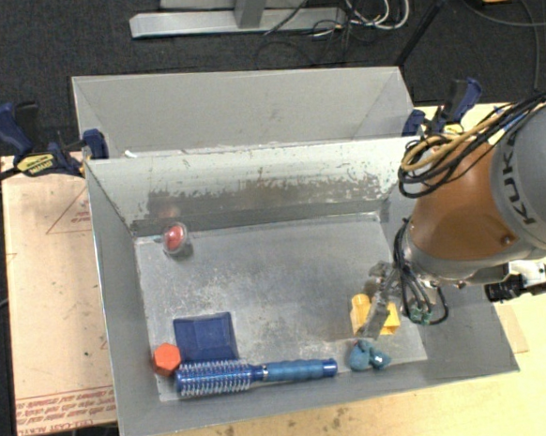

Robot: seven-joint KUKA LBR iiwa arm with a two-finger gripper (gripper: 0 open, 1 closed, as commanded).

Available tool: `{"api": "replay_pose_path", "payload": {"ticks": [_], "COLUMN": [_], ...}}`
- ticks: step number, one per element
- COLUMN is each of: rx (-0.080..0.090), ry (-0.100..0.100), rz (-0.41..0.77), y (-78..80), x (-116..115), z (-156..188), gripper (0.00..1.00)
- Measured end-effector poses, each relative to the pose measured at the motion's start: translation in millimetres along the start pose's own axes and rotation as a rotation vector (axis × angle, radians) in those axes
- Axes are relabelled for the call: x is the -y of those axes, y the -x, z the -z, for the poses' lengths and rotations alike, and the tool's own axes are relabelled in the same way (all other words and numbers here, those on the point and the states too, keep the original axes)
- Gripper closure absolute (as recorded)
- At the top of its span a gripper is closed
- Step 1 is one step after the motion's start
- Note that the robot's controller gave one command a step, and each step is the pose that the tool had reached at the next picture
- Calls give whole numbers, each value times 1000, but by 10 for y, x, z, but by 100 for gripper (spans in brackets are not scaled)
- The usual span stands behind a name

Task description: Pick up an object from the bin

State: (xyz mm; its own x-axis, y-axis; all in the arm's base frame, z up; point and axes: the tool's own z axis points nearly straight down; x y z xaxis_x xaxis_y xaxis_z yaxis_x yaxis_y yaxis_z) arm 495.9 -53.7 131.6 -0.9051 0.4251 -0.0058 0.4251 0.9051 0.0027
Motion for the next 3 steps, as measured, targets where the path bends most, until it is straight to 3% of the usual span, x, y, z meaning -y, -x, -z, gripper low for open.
{"api": "replay_pose_path", "payload": {"ticks": [2,3], "rx": [-4,1], "ry": [-2,0], "rz": [4,6], "y": [6,24], "x": [-8,-18], "z": [67,594], "gripper": [100,100]}}
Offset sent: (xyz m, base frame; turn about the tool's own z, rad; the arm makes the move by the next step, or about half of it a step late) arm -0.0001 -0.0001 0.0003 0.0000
